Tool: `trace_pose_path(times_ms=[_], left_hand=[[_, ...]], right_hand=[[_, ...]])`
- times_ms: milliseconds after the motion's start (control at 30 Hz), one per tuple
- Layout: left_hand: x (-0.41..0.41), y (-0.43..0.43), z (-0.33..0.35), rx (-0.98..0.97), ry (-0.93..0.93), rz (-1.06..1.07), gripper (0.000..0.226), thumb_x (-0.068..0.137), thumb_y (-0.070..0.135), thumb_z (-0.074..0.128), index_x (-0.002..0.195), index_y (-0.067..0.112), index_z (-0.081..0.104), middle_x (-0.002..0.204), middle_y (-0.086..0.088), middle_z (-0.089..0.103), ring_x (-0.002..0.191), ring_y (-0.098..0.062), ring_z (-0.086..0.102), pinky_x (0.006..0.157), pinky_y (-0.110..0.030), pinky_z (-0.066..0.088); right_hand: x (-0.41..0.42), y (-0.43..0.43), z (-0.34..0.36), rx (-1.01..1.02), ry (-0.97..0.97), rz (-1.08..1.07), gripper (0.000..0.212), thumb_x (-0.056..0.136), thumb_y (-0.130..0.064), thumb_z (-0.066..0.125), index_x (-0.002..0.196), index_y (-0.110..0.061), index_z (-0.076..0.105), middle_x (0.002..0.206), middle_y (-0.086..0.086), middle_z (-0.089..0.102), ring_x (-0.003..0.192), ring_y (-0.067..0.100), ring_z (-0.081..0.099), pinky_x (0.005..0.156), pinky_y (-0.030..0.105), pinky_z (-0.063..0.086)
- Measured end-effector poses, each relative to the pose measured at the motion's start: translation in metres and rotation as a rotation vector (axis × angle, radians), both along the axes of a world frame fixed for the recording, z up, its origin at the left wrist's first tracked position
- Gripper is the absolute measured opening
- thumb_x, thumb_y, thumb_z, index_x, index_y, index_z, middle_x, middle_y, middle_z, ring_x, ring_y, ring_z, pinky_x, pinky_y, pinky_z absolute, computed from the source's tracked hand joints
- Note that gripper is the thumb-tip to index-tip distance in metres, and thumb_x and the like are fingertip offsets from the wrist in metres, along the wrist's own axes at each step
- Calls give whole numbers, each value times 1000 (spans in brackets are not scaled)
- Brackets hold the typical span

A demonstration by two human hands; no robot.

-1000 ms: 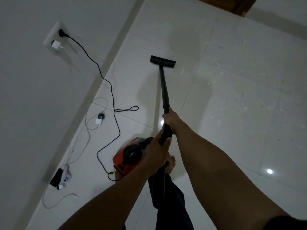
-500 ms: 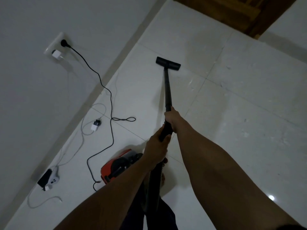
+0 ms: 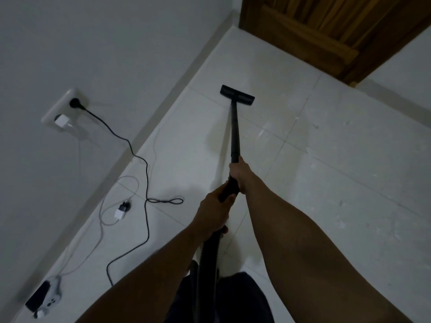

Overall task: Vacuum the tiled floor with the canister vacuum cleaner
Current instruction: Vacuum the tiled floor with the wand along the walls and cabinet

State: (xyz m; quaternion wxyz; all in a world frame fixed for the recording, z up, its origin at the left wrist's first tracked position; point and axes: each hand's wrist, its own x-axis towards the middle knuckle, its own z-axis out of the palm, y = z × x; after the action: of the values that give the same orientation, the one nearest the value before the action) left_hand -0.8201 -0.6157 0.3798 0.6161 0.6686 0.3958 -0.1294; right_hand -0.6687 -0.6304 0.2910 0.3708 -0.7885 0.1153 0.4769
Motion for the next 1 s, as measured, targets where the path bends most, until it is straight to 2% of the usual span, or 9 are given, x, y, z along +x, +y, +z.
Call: trace_pose_path(times_ms=[67,167,300,467,600,667,733,833,1000], left_hand=[[21,21,0,-2,0,-8,39,103,35,48,143,36,48,62,3,56,52,-15,55,56,-33,54],[44,45,5,-6,4,-15,40,103,34,48,143,39,46,61,4,55,48,-13,52,59,-38,55],[77,81,2,9,-7,-27,40,103,34,48,142,42,46,64,8,57,47,-9,52,58,-34,51],[123,125,-13,80,14,-60,40,103,36,47,143,37,48,69,4,64,51,-10,57,46,-21,45],[166,156,-22,57,39,-37,42,104,38,46,145,41,43,74,0,67,47,-11,58,44,-21,48],[192,170,-29,49,42,-26,42,104,38,46,145,41,42,75,-2,66,43,-9,57,43,-21,48],[222,187,-36,52,43,-27,41,104,37,45,145,40,42,77,-3,67,42,-8,57,41,-19,46],[262,208,-44,49,45,-29,44,104,36,45,147,41,39,84,-6,70,48,-10,59,42,-15,44],[308,246,-58,33,24,-47,45,105,32,45,149,38,37,71,4,61,49,-5,55,45,-17,45]], right_hand=[[21,20,-1,11,21,-31,57,103,-13,38,156,-26,22,126,17,56,80,24,57,58,33,50],[43,43,0,20,23,-51,59,101,-14,38,157,-28,22,129,16,55,94,29,59,72,38,56],[77,79,1,6,7,-51,59,101,-16,38,156,-28,22,128,16,56,108,34,61,89,45,56],[121,123,-2,3,1,-63,61,102,-12,37,158,-28,19,129,15,54,105,32,61,79,40,56],[164,154,-9,20,14,-80,61,104,-12,35,159,-28,14,130,14,53,77,21,56,55,31,49],[190,168,-14,29,5,-84,61,104,-13,36,159,-27,14,128,14,54,70,18,53,47,27,43],[220,186,-21,36,3,-90,61,104,-13,37,159,-28,15,125,14,55,72,19,55,49,28,46],[260,211,-29,47,44,-156,61,103,-17,38,158,-34,17,113,13,57,71,23,56,63,38,58],[310,239,-43,147,106,-307,56,101,-13,46,151,-34,31,96,14,56,71,27,57,65,44,62]])
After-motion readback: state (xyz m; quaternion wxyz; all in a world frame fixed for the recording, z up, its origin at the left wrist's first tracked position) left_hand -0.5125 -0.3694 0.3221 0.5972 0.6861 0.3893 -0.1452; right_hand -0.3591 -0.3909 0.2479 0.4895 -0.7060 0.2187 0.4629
